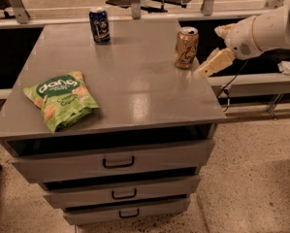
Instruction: Move orange can near green rice chip bag
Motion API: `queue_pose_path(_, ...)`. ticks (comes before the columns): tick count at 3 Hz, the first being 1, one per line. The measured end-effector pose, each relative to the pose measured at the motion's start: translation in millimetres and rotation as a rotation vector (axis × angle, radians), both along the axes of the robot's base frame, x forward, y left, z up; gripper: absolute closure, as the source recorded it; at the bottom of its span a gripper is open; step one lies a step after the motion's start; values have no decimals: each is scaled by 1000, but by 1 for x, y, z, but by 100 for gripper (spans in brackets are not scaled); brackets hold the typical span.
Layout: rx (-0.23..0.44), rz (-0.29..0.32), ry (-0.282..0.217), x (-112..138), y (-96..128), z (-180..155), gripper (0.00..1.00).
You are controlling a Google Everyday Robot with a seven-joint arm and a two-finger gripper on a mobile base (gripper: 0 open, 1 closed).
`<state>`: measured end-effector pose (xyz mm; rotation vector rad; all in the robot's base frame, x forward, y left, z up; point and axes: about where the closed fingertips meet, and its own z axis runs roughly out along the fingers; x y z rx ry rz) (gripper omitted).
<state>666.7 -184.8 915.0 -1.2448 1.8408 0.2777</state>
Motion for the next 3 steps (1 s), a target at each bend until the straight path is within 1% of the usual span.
queue_pose_path(1, 117, -27, -38, 26, 0, -12, 0)
queue_pose_path(2, 220, -39, -61, 55, 8, -24, 0)
queue_pose_path(3, 290, -43, -71, 80, 22, -34, 0)
